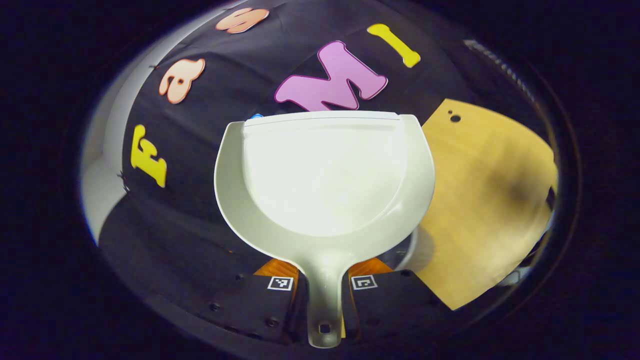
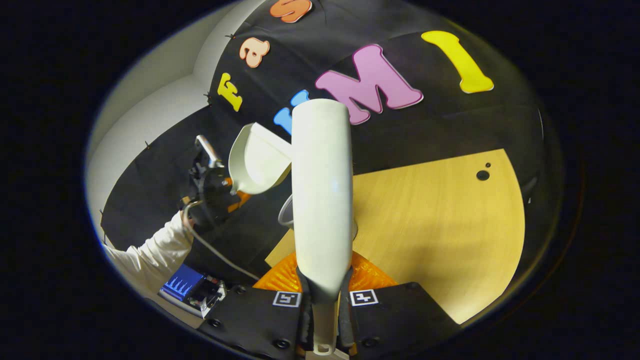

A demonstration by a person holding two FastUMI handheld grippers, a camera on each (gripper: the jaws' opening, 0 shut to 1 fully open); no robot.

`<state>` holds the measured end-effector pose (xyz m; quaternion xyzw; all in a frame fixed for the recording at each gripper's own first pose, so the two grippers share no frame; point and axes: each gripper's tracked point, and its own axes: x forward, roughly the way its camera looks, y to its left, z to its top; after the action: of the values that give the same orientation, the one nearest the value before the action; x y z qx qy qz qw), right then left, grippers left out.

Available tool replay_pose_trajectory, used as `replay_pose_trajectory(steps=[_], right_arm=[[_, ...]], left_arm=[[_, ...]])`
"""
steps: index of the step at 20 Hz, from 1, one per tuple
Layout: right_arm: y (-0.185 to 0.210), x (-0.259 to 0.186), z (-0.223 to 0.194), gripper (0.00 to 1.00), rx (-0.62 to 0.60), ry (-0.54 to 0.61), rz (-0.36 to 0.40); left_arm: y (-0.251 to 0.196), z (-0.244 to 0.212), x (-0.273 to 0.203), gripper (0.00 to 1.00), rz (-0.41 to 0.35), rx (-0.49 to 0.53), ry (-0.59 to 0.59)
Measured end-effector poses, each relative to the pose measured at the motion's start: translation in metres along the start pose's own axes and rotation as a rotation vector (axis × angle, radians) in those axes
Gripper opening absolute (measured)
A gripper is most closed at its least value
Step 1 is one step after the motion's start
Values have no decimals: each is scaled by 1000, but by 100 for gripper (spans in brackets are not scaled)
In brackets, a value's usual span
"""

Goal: Pick up the small broom and dustpan from the desktop, sweep the trash into the dustpan with the broom, and then empty the trash into the garbage bin.

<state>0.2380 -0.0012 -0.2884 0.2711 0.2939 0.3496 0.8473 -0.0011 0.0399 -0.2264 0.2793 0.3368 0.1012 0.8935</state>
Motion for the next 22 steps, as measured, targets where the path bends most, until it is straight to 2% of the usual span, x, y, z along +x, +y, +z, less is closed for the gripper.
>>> replay_pose_trajectory(steps=[1, 2, 5, 8, 9, 11, 13, 16, 20, 22], right_arm=[[-7, -2, 12, 21, 3, -33, -29], [-14, -4, 21, 21, 17, -64, -56], [-29, -11, 28, 21, 71, -108, -110], [-46, -11, 21, 21, 80, -89, -168], [-51, -8, 16, 21, 82, -80, -188], [-63, 1, 0, 21, 110, -32, -218], [-80, 15, -28, 21, 203, 39, -250], [-120, 43, -95, 21, 308, 197, -338], [-158, 71, -172, 22, 380, 412, -467], [-165, 84, -192, 22, 372, 487, -506]], left_arm=[[-33, 10, -11, 23, -119, -84, -11], [-61, 22, -18, 24, -192, -135, -25], [-127, 24, -29, 26, -318, -246, -45], [-202, 16, -43, 24, -597, -454, 58], [-216, 10, -40, 26, -627, -504, 96], [-237, -10, -25, 26, -587, -537, 154], [-258, -32, -5, 26, -533, -537, 190], [-295, -66, 20, 26, -570, -567, 317], [-326, -115, 60, 27, -481, -511, 450], [-344, -122, 59, 26, -490, -501, 508]])
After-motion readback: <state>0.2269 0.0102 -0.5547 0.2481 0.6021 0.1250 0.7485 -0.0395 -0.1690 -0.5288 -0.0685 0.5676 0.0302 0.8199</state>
